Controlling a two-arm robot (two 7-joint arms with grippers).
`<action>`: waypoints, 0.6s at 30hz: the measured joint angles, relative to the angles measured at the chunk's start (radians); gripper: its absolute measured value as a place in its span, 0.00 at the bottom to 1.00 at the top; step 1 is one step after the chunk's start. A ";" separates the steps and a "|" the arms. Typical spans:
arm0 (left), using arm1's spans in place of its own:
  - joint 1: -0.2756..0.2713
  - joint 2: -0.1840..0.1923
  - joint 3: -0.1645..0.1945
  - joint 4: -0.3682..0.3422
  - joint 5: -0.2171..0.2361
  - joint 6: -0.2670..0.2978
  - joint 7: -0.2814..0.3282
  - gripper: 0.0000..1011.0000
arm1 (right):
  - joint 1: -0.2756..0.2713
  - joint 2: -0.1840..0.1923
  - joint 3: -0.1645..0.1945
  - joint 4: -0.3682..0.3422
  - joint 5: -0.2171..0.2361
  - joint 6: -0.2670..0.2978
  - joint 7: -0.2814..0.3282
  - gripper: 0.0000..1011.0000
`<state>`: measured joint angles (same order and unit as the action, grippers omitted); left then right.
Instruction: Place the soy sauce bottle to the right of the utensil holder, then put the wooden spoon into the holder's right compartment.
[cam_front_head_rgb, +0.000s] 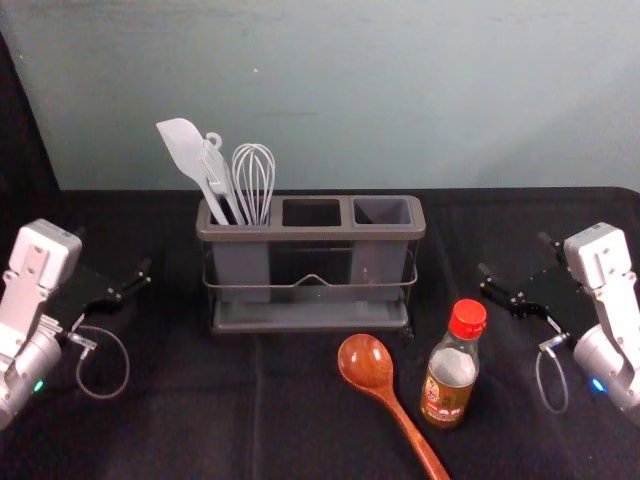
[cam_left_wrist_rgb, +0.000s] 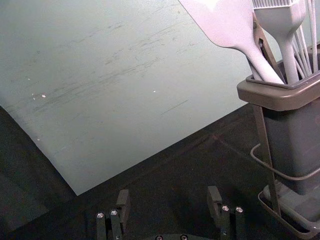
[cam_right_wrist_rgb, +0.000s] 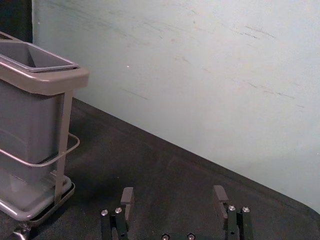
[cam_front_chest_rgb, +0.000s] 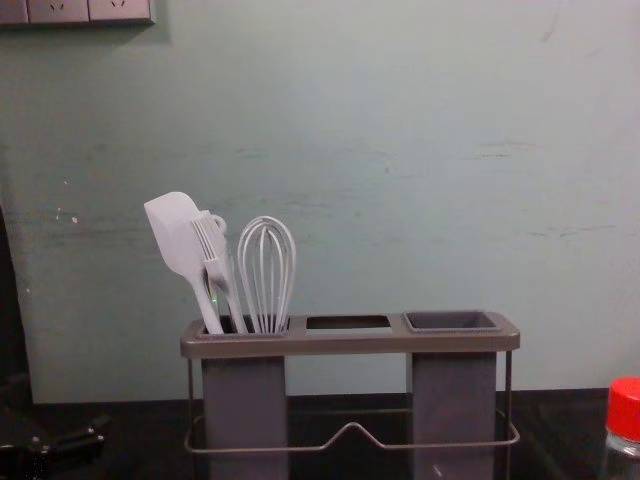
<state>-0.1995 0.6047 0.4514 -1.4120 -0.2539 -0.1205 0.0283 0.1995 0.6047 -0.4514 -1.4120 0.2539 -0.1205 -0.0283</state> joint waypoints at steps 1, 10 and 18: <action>0.000 0.000 0.000 0.000 0.000 0.000 0.000 1.00 | 0.000 0.000 0.000 0.000 0.000 0.000 0.000 0.99; 0.000 0.000 0.000 0.000 0.000 0.000 0.000 1.00 | 0.000 0.000 0.000 0.000 0.000 0.000 0.000 0.99; 0.000 0.000 0.000 0.000 0.000 0.000 0.000 1.00 | 0.000 0.000 0.000 0.000 0.000 0.000 0.000 0.99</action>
<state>-0.1995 0.6047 0.4514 -1.4120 -0.2539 -0.1205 0.0283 0.1995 0.6047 -0.4514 -1.4120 0.2539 -0.1205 -0.0283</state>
